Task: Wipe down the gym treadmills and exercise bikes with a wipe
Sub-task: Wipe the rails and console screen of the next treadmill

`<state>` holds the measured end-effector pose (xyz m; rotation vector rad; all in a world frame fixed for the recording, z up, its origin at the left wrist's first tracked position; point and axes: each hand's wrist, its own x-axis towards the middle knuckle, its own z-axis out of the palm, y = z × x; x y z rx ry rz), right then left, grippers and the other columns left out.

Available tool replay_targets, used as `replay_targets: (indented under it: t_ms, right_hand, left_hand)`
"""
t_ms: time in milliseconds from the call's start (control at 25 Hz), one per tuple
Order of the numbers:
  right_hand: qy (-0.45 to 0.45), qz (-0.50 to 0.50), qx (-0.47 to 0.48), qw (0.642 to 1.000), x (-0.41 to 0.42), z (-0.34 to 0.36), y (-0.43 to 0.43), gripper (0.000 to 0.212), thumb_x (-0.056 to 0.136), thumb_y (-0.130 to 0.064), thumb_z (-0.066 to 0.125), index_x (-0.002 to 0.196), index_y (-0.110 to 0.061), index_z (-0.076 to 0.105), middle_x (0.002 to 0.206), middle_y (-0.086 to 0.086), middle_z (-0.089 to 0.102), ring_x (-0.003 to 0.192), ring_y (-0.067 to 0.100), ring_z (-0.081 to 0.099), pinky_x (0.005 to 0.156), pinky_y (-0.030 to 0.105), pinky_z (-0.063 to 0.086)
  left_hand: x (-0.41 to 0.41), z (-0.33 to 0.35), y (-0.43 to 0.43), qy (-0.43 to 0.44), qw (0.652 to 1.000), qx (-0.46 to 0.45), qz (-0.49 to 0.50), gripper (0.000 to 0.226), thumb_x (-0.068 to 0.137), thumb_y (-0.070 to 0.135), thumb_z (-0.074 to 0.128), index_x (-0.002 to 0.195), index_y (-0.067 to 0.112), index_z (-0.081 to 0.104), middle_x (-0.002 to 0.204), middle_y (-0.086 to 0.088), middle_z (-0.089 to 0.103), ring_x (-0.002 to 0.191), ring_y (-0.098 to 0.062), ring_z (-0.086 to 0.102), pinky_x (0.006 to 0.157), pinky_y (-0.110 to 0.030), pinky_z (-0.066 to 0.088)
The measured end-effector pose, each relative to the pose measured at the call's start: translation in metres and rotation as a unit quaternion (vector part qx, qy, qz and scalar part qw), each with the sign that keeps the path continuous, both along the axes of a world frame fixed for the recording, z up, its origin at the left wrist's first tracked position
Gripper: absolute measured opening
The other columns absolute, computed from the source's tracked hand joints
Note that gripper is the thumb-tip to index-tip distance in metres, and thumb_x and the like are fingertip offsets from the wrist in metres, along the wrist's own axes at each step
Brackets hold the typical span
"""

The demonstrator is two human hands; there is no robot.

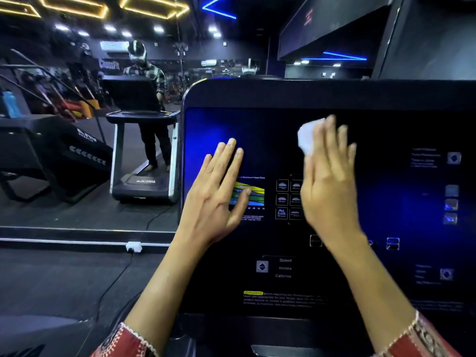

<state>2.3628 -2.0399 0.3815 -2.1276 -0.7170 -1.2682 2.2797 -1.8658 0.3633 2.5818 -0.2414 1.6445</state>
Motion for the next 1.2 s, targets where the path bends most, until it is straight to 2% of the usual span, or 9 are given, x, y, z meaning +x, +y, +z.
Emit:
replay_targets:
  t_ms: [80,200,360,440,600,760,960,1120,1200]
  right_hand:
    - [-0.031,0.043,-0.056,0.997,-0.017,-0.021,0.014,0.049,0.098,-0.009,0.036,0.146,0.000,0.032,0.155,0.016,0.027,0.144,0.034,0.021,0.118,0.044,0.010]
    - [-0.073,0.065,-0.104,0.990,0.000,0.004,0.017,0.047,0.097,-0.010,0.040,0.144,-0.004,0.038,0.153,0.011,0.033,0.143,0.030,0.026,0.117,0.042,0.014]
    - [0.014,-0.009,0.046,0.999,0.020,0.016,-0.019,0.048,0.101,-0.016,0.031,0.148,-0.004,0.029,0.156,0.012,0.025,0.145,0.032,0.017,0.118,0.044,0.007]
    - [0.023,-0.017,0.063,0.998,0.006,0.001,-0.010,0.049,0.100,-0.015,0.030,0.147,-0.001,0.029,0.156,0.015,0.023,0.145,0.034,0.016,0.118,0.044,0.006]
    - [-0.078,0.050,-0.068,0.993,0.011,0.020,0.020,0.049,0.096,-0.008,0.041,0.144,-0.002,0.038,0.153,0.011,0.033,0.143,0.031,0.024,0.116,0.046,0.013]
    - [-0.051,0.003,0.034,0.998,0.034,0.052,0.015,0.048,0.097,-0.012,0.035,0.143,-0.002,0.039,0.152,0.013,0.034,0.142,0.036,0.025,0.114,0.054,0.015]
    - [-0.104,0.071,-0.076,0.989,0.025,0.068,0.049,0.049,0.093,-0.009,0.042,0.142,-0.004,0.043,0.150,0.008,0.039,0.141,0.031,0.031,0.115,0.051,0.017]
    - [-0.019,-0.044,0.092,0.995,0.055,0.069,-0.009,0.049,0.099,-0.018,0.028,0.145,-0.005,0.037,0.153,0.011,0.033,0.143,0.036,0.025,0.115,0.051,0.012]
    - [0.008,-0.073,0.123,0.990,0.049,0.053,-0.018,0.049,0.100,-0.018,0.029,0.147,-0.004,0.032,0.155,0.013,0.028,0.144,0.039,0.020,0.116,0.052,0.009]
  left_hand:
    - [0.002,0.001,-0.002,-0.003,1.000,0.002,0.005,0.056,0.093,0.027,0.046,0.139,-0.005,0.040,0.149,-0.020,0.032,0.140,-0.029,0.026,0.117,-0.035,0.015]
    - [0.006,0.004,-0.008,-0.005,1.000,-0.005,0.006,0.057,0.093,0.029,0.046,0.139,-0.005,0.041,0.149,-0.020,0.032,0.140,-0.029,0.024,0.117,-0.034,0.014]
    - [0.012,0.009,-0.017,-0.004,1.000,-0.004,-0.002,0.057,0.092,0.028,0.047,0.138,-0.005,0.042,0.149,-0.020,0.033,0.140,-0.028,0.025,0.117,-0.033,0.014]
    - [0.015,0.012,-0.018,-0.009,1.000,0.000,0.000,0.057,0.092,0.029,0.046,0.138,-0.005,0.042,0.148,-0.020,0.033,0.140,-0.028,0.026,0.117,-0.033,0.014]
    - [0.025,0.026,-0.020,-0.016,1.000,-0.008,0.014,0.060,0.092,0.032,0.045,0.140,-0.003,0.041,0.150,-0.019,0.032,0.140,-0.028,0.025,0.117,-0.032,0.013]
    - [0.033,0.039,-0.019,-0.012,0.999,-0.026,0.022,0.063,0.092,0.035,0.044,0.142,-0.003,0.037,0.151,-0.019,0.030,0.141,-0.030,0.024,0.117,-0.031,0.010]
    - [0.039,0.050,-0.017,-0.015,0.999,-0.033,0.010,0.067,0.090,0.034,0.045,0.143,-0.004,0.034,0.151,-0.020,0.029,0.142,-0.028,0.021,0.117,-0.030,0.008]
    - [0.040,0.046,-0.024,-0.017,0.999,-0.019,0.018,0.064,0.092,0.035,0.045,0.142,-0.003,0.037,0.151,-0.020,0.028,0.141,-0.030,0.022,0.117,-0.031,0.008]
    - [0.039,0.041,-0.025,-0.020,1.000,-0.014,0.018,0.062,0.092,0.034,0.045,0.141,-0.003,0.038,0.151,-0.020,0.030,0.141,-0.030,0.023,0.117,-0.032,0.008]
